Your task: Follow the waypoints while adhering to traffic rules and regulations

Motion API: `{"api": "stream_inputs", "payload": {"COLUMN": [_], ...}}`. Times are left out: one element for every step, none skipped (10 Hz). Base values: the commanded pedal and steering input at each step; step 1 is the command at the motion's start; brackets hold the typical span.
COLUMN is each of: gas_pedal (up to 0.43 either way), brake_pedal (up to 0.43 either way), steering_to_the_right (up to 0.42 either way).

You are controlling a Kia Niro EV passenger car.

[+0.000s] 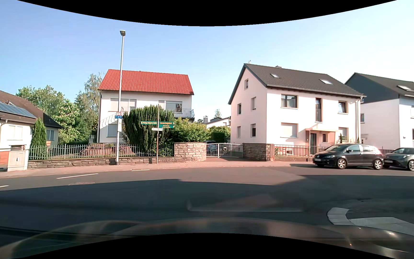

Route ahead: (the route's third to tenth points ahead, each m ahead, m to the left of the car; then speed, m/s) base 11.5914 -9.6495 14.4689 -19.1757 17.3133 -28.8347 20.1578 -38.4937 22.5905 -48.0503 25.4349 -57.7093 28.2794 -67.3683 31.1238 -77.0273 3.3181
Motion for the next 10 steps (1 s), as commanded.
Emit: {"api": "stream_inputs", "payload": {"gas_pedal": [0.000, 0.000, 0.000, 0.000, 0.000, 0.000, 0.000, 0.000, 0.000, 0.000], "brake_pedal": [0.165, 0.165, 0.165, 0.165, 0.165, 0.165, 0.165, 0.165, 0.152, 0.140], "steering_to_the_right": [0.102, 0.102, 0.103, 0.105, 0.108, 0.116, 0.129, 0.141, 0.159, 0.176]}}
